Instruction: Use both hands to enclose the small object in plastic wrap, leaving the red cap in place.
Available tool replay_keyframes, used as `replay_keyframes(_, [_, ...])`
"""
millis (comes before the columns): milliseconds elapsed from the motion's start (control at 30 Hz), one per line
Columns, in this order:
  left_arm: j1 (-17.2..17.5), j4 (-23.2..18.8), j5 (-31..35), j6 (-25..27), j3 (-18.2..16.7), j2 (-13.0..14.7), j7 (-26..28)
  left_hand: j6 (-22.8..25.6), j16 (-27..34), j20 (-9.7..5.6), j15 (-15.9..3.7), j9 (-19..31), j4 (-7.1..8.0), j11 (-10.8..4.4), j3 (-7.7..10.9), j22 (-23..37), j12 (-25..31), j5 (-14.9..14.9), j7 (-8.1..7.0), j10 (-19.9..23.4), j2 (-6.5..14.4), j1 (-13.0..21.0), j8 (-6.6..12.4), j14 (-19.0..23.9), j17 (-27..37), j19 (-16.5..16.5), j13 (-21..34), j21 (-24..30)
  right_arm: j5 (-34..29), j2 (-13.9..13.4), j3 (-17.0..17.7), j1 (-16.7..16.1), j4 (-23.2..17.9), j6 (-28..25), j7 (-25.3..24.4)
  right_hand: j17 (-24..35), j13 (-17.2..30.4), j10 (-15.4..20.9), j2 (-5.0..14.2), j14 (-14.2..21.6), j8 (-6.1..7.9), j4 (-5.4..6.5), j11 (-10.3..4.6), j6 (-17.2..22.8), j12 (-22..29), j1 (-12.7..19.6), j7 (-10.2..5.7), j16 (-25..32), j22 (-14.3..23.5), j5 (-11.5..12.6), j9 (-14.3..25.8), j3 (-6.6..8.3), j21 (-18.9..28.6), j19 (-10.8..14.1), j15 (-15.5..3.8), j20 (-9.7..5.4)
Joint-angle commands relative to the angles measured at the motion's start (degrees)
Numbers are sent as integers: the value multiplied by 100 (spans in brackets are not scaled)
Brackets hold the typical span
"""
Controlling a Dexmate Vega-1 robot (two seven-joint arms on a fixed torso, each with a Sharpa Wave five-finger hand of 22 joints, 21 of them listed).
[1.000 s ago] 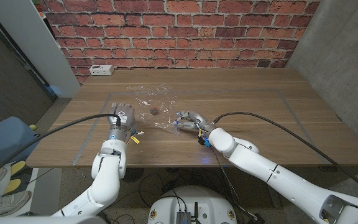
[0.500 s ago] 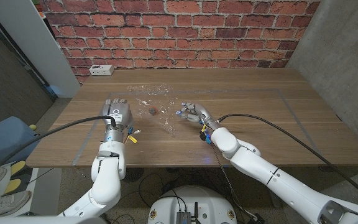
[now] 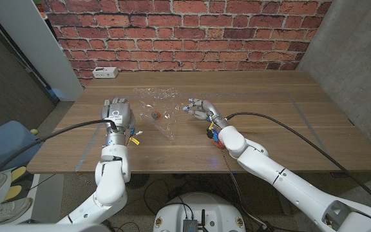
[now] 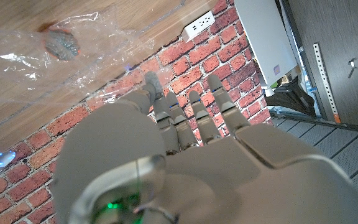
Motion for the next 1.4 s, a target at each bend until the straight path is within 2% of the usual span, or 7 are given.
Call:
replay_keyframes(33, [-341,146,-658,-13,141,224,243,-9,0,-10,-276,71,18,36,59,14,42,-25,30,25,20,49,221,8,19,-11,37,57,632,-498,108,74,-311,220,1273,23,19,-216,-204,-195,-343,458,304,-308,-88,-1029,361,-169,35,-114,-285,-521,-37,-376,267,288])
replay_keyframes(100, [-445,244,-824,-63,149,219,344,-13,-2,-13,-273,95,17,61,68,14,43,-30,32,24,18,46,248,9,20,-12,45,64,680,-700,84,142,-540,-17,1552,45,40,-573,-418,-435,-624,656,449,-756,-181,-1570,478,-282,50,-168,-452,-819,-64,-735,392,416])
replay_keyframes(267, [-738,474,-1305,-227,182,243,496,-37,-13,-29,-237,191,27,95,103,16,33,-45,70,-15,29,26,352,-12,27,-12,74,97,292,-1232,-125,427,-1471,-1280,1893,53,61,-1206,-817,-848,-1091,694,553,-1617,-285,-1966,407,-433,52,-142,-621,-1176,-53,-1128,503,533])
replay_keyframes(500, [-1158,700,-1660,-321,423,333,586,-157,-29,-46,-189,329,66,165,152,30,26,-62,83,-65,53,-16,466,-53,42,-4,117,158,-309,-1452,-524,776,-2192,-2534,2047,5,62,-1811,-858,-1177,-1460,520,589,-2395,-316,-1760,208,-506,49,-11,-692,-1208,-29,-1302,565,565])
replay_keyframes(933, [-1640,753,-1948,-395,767,547,706,-327,-45,-42,-172,564,144,176,229,60,10,-90,109,-160,51,-100,668,-106,67,-24,183,261,-1243,-1220,-1242,1238,-2279,-3425,2058,-35,56,-2031,-695,-1230,-1559,241,577,-2833,-274,-1274,105,-472,41,110,-711,-1041,23,-1231,573,558])
replay_keyframes(1133, [-1763,778,-1989,-312,869,588,747,-342,-47,-51,-172,637,145,183,259,67,18,-95,102,-155,39,-114,749,-102,67,-22,203,298,-1233,-1033,-1397,1474,-1889,-3143,2342,-32,57,-2129,-713,-1309,-1606,277,552,-3117,-264,-1373,152,-477,43,103,-717,-1107,-4,-1326,551,566])
replay_keyframes(1400, [-1981,934,-2038,-187,1026,559,765,-365,-51,-59,-181,735,142,192,301,76,27,-104,100,-152,26,-132,857,-100,67,-26,228,348,-1319,-757,-1564,1689,-1416,-2720,2527,-39,55,-2083,-764,-1302,-1477,274,544,-2899,-205,-1415,121,-454,44,106,-724,-1171,6,-1345,563,565])
